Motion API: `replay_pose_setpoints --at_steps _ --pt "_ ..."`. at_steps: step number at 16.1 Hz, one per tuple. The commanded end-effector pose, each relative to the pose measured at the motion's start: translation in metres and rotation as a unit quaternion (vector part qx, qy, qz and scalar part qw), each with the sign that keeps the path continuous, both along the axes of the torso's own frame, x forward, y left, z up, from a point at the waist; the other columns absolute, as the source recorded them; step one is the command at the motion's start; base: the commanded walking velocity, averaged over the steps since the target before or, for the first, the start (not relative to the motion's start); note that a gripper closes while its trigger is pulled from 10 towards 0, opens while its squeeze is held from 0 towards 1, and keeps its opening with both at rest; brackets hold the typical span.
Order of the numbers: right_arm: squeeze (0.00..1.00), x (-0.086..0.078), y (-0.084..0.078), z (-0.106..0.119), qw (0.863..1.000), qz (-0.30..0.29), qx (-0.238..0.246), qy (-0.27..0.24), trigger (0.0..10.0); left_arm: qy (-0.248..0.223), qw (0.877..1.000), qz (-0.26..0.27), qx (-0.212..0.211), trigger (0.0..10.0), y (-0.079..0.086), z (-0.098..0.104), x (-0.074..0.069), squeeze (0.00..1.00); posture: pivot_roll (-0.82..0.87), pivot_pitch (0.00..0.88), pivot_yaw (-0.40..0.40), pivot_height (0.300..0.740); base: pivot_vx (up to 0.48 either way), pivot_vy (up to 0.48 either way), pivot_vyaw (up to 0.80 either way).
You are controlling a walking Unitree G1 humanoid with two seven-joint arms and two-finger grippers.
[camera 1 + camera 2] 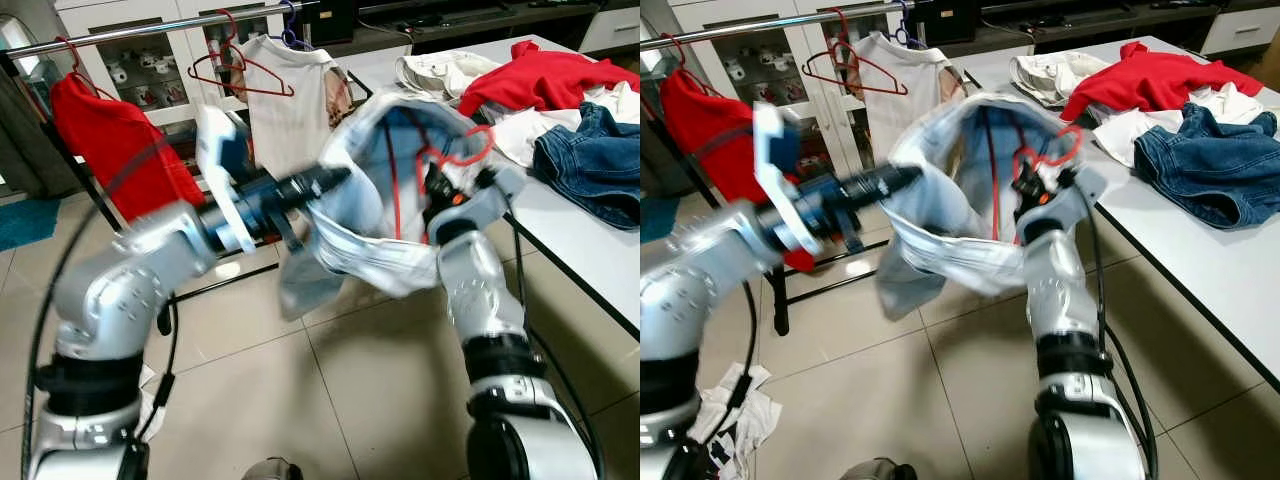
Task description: Hang hanger
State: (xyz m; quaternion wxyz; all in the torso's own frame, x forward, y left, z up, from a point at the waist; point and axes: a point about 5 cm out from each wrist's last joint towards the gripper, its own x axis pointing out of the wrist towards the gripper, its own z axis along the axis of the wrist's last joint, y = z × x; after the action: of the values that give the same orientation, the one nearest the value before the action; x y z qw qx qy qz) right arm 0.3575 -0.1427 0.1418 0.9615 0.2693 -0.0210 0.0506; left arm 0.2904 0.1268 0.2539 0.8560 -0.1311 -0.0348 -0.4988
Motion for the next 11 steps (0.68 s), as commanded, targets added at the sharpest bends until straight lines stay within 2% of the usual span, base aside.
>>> replay_pose_setpoints --at_steps 1,2,3,4,5,6,7,8,9,11 --pt "0.00 -0.002 0.001 0.004 0.999 0.023 -0.033 -0.016 10.0 -0.038 0.998 0.054 -0.012 0.0 0.018 0.016 0.008 0.00 -0.04 0.000 0.092 0.740 0.000 0.000 0.00" --pt "0.00 -0.006 0.000 -0.002 0.996 0.046 -0.070 0.000 10.0 -0.050 0.994 0.099 -0.018 0.0 0.033 0.023 0.015 0.00 -0.04 0.000 0.092 0.740 0.000 0.000 0.00" --pt "0.00 -0.008 -0.001 -0.005 0.994 0.058 -0.092 0.010 10.0 -0.053 0.991 0.120 -0.022 0.0 0.040 0.027 0.019 0.00 -0.04 0.000 0.095 0.740 0.000 0.000 0.00" --pt "0.00 -0.014 -0.003 -0.009 0.989 0.081 -0.119 0.023 10.0 -0.061 0.983 0.174 -0.021 0.0 0.056 0.032 0.026 0.00 -0.04 0.000 0.095 0.740 0.000 0.000 0.00" --pt "0.00 -0.022 -0.004 -0.008 0.983 0.111 -0.140 0.035 10.0 -0.057 0.966 0.253 0.020 0.0 0.078 0.026 0.037 0.00 -0.04 0.000 0.095 0.740 0.000 0.000 0.00" --pt "0.00 -0.028 -0.005 -0.002 0.979 0.134 -0.149 0.038 10.0 -0.045 0.945 0.316 0.074 0.0 0.096 0.013 0.044 0.00 -0.05 0.000 0.106 0.740 0.000 0.000 0.00" --pt "0.00 -0.030 -0.006 0.001 0.978 0.138 -0.147 0.043 10.0 -0.032 0.930 0.350 0.102 0.0 0.106 0.002 0.047 0.00 -0.05 0.000 0.106 0.740 0.000 0.000 0.00" --pt "0.00 -0.033 -0.008 0.010 0.980 0.138 -0.139 0.044 10.0 -0.005 0.907 0.393 0.149 0.0 0.120 -0.018 0.047 0.00 -0.06 0.000 0.108 0.740 0.000 0.000 0.00" --pt "0.00 -0.035 -0.008 0.022 0.983 0.134 -0.123 0.036 10.0 0.024 0.881 0.423 0.211 0.0 0.132 -0.042 0.043 0.00 -0.06 0.000 0.108 0.740 0.000 0.000 0.00" --pt "0.00 -0.037 -0.004 0.044 0.987 0.132 -0.091 0.019 10.0 0.072 0.844 0.435 0.304 0.0 0.144 -0.089 0.025 0.00 -0.07 0.000 0.107 0.740 0.000 0.000 0.00"
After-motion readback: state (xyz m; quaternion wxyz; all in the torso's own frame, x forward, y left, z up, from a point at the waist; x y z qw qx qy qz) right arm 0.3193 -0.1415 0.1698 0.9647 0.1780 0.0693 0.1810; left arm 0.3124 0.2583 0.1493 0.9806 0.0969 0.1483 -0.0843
